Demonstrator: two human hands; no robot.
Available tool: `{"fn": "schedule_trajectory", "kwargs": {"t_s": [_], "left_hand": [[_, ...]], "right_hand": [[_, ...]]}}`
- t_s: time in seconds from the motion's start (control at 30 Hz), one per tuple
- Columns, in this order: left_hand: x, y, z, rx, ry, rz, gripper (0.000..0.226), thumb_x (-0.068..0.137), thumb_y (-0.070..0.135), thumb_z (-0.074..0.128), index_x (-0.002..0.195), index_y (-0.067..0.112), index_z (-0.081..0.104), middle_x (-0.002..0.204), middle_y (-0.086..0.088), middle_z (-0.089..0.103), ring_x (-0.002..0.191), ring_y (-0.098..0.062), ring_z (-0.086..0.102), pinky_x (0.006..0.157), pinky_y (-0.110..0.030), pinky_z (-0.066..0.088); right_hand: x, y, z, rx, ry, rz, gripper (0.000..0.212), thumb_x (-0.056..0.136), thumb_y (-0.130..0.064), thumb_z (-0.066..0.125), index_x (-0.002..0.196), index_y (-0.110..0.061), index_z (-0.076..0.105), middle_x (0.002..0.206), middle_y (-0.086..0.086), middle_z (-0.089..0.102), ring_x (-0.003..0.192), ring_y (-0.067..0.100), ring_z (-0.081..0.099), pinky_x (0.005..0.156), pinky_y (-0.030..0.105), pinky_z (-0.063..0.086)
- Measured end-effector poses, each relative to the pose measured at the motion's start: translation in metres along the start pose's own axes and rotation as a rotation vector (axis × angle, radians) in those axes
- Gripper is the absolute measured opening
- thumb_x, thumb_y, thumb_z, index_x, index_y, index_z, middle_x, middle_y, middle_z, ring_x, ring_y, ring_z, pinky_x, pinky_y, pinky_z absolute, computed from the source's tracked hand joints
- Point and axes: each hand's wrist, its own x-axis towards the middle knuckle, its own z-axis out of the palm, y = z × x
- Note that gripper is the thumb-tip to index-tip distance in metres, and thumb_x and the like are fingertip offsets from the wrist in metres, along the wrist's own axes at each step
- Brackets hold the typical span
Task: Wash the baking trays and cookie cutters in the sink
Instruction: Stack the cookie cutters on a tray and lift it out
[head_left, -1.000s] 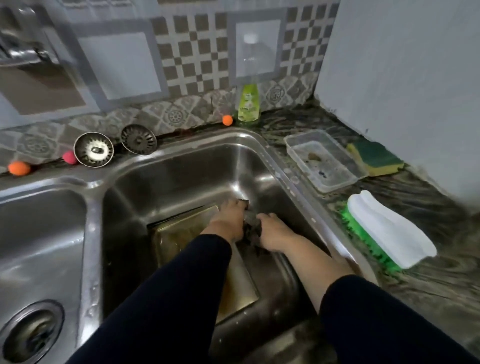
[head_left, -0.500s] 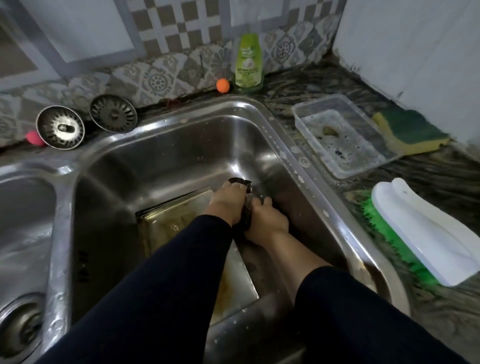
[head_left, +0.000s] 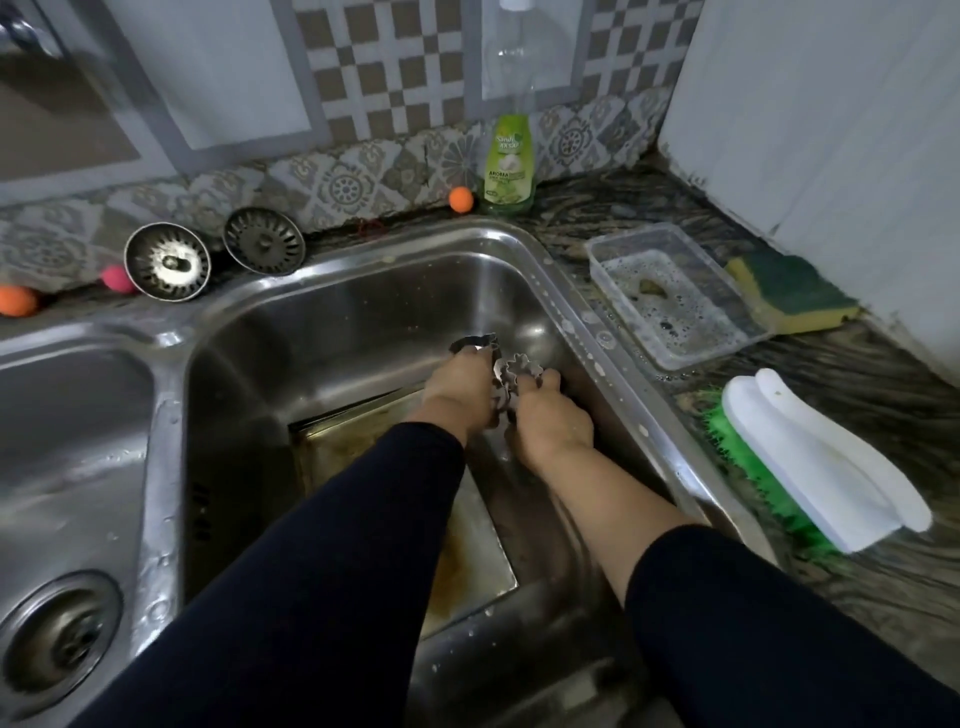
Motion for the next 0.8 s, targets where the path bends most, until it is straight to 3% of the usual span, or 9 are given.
{"fn": "schedule_trajectory", "kwargs": {"t_s": [0.1, 0.2, 0.37, 0.47, 0.57, 0.67, 0.8], "left_hand": [[-0.015, -0.006, -0.027, -0.024, 0.073, -0.094, 0.066, 0.074, 0.019, 0.078, 0.132, 0.01, 0.048, 0.135, -0.01, 0.047, 0.125, -0.031, 0.044, 0.101, -0.038, 0.044], [-0.04, -0.024, -0.048, -0.044, 0.097, -0.189, 0.058, 0.078, 0.019, 0.075, 0.13, 0.011, 0.05, 0.133, -0.009, 0.049, 0.121, -0.031, 0.046, 0.098, -0.039, 0.044], [-0.106, -0.044, -0.053, -0.042, 0.071, -0.302, 0.045, 0.087, 0.016, 0.064, 0.129, 0.01, 0.05, 0.13, -0.01, 0.048, 0.118, -0.028, 0.049, 0.096, -0.038, 0.048], [-0.143, -0.052, -0.029, -0.072, 0.003, -0.373, 0.045, 0.086, 0.013, 0.064, 0.129, 0.012, 0.05, 0.131, -0.01, 0.048, 0.119, -0.028, 0.049, 0.095, -0.04, 0.05], [-0.168, -0.062, 0.003, -0.1, -0.108, -0.395, 0.054, 0.084, 0.017, 0.068, 0.133, 0.014, 0.044, 0.135, -0.01, 0.045, 0.128, -0.03, 0.039, 0.101, -0.042, 0.043], [-0.179, -0.065, 0.018, -0.139, -0.137, -0.391, 0.053, 0.086, 0.018, 0.065, 0.135, 0.015, 0.045, 0.137, -0.009, 0.044, 0.128, -0.029, 0.039, 0.103, -0.042, 0.042], [-0.182, -0.069, 0.011, -0.185, -0.068, -0.357, 0.072, 0.081, 0.022, 0.073, 0.142, 0.016, 0.036, 0.143, -0.008, 0.038, 0.133, -0.028, 0.033, 0.106, -0.043, 0.039]], "right_hand": [[-0.008, -0.012, -0.028, 0.072, 0.091, -0.062, 0.052, 0.089, -0.018, 0.06, 0.137, -0.017, 0.039, 0.137, 0.009, 0.039, 0.11, 0.027, 0.056, 0.073, 0.034, 0.043], [-0.025, -0.032, -0.047, 0.133, 0.156, -0.157, 0.046, 0.086, -0.03, 0.064, 0.127, -0.019, 0.047, 0.119, 0.004, 0.054, 0.106, 0.023, 0.057, 0.074, 0.033, 0.044], [-0.064, -0.069, -0.037, 0.196, -0.004, -0.254, 0.024, 0.086, -0.022, 0.063, 0.108, -0.022, 0.056, 0.098, 0.0, 0.058, 0.095, 0.021, 0.06, 0.073, 0.032, 0.048], [-0.08, -0.076, -0.006, 0.103, -0.175, -0.275, 0.042, 0.085, -0.019, 0.062, 0.125, -0.021, 0.05, 0.112, 0.006, 0.061, 0.102, 0.026, 0.06, 0.085, 0.038, 0.051], [-0.089, -0.073, 0.03, 0.076, -0.303, -0.253, 0.061, 0.084, -0.016, 0.062, 0.136, -0.025, 0.032, 0.122, 0.011, 0.055, 0.106, 0.029, 0.057, 0.082, 0.036, 0.049], [-0.094, -0.071, 0.044, 0.128, -0.292, -0.214, 0.078, 0.084, -0.01, 0.06, 0.143, -0.031, 0.014, 0.134, 0.014, 0.04, 0.119, 0.034, 0.048, 0.091, 0.04, 0.045], [-0.091, -0.07, 0.042, 0.2, -0.28, -0.202, 0.081, 0.083, -0.014, 0.063, 0.146, -0.03, 0.014, 0.141, 0.013, 0.033, 0.125, 0.035, 0.044, 0.099, 0.037, 0.04]]}}
